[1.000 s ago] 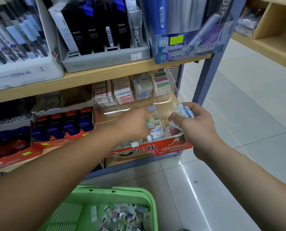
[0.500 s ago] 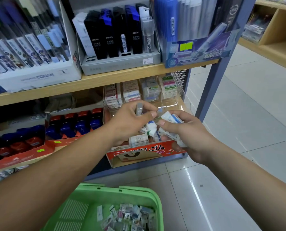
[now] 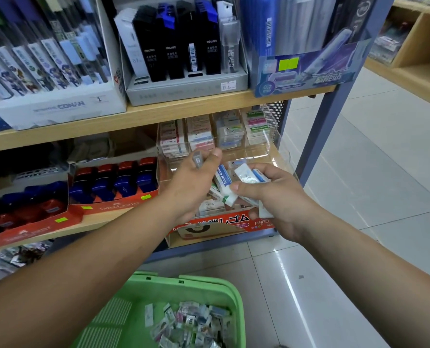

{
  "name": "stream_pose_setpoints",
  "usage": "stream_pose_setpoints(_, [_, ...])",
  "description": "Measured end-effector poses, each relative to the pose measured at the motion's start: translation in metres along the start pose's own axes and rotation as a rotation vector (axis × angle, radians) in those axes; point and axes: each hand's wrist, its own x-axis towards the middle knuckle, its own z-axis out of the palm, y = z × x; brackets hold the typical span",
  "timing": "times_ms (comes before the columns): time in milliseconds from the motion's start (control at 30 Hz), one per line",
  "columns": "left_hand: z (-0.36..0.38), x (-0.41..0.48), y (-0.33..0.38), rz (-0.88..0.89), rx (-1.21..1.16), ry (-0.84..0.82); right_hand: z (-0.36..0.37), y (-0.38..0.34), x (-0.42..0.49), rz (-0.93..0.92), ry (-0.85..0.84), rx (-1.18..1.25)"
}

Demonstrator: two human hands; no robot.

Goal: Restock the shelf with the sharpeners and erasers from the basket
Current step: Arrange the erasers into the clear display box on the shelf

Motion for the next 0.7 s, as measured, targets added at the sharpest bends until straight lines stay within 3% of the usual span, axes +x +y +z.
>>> stream_pose_setpoints(200, [0.005, -0.004, -0.005, 0.089, 0.170, 0.096, 0.006, 0.006, 0.003, -0.002, -0.016, 0.008])
stream_pose_setpoints(467, [0.007, -0.007, 0.013, 0.297, 0.326, -0.001, -0.002, -0.006, 0.005, 0.020, 0.029, 0.047])
stream_pose_setpoints(700, [0.008, 0.000, 0.042, 0.157, 0.588, -0.395, -0.029, -0.018, -0.010, -0.065, 0.112, -0.055])
